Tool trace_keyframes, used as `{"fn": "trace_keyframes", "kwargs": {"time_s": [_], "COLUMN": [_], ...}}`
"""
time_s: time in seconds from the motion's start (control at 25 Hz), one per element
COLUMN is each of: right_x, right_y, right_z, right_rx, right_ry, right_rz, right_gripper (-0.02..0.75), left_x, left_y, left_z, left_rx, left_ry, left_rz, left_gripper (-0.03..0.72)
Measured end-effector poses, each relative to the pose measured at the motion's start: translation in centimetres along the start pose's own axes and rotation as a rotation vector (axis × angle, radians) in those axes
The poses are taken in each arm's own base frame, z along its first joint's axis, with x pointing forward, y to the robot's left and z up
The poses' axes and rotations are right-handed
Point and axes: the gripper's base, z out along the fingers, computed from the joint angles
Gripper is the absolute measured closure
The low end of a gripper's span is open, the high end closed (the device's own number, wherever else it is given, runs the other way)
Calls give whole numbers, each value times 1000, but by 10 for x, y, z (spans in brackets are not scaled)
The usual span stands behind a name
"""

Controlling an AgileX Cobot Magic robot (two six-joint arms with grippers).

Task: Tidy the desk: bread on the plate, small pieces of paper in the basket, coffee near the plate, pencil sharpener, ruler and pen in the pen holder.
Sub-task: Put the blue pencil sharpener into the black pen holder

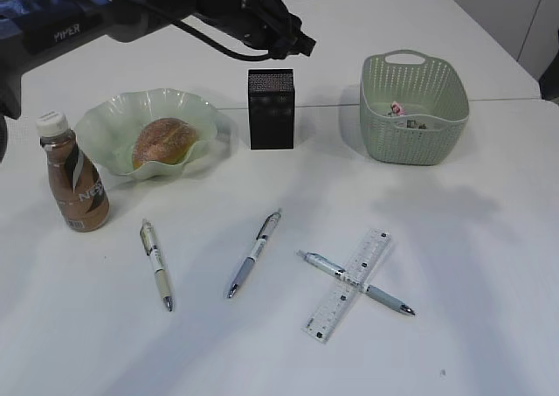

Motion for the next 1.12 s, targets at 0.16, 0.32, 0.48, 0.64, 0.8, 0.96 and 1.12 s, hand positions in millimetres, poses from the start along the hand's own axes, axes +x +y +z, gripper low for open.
{"fn": "trace_keyframes", "kwargs": {"time_s": [0.16, 0.32, 0.48, 0.64, 0.8, 0.96, 1.12], "right_x": [-4, -5, -5, -6, -6, -6, -6], "right_y": [0, -2, -2, -3, -3, -3, -3], "right_z": [0, 0, 0, 0, 0, 0, 0], "right_rx": [5, 19, 27, 31, 31, 32, 33], "right_ry": [-41, -60, -62, -64, -66, -68, -70], "right_rz": [-1, -12, -18, -21, -21, -22, -23], "right_gripper": [153, 153, 153, 153, 153, 153, 153], "left_x": [4, 5, 6, 11, 16, 18, 20], "left_y": [4, 8, 7, 6, 8, 21, 39], "left_z": [6, 7, 7, 7, 6, 6, 5], "left_rx": [-4, -11, 1, 14, 19, 2, -11], "left_ry": [-19, -19, -13, 39, 90, 98, 89], "left_rz": [-15, -20, -40, -47, -49, -67, -117], "left_gripper": [396, 396, 396, 396, 396, 396, 396]}}
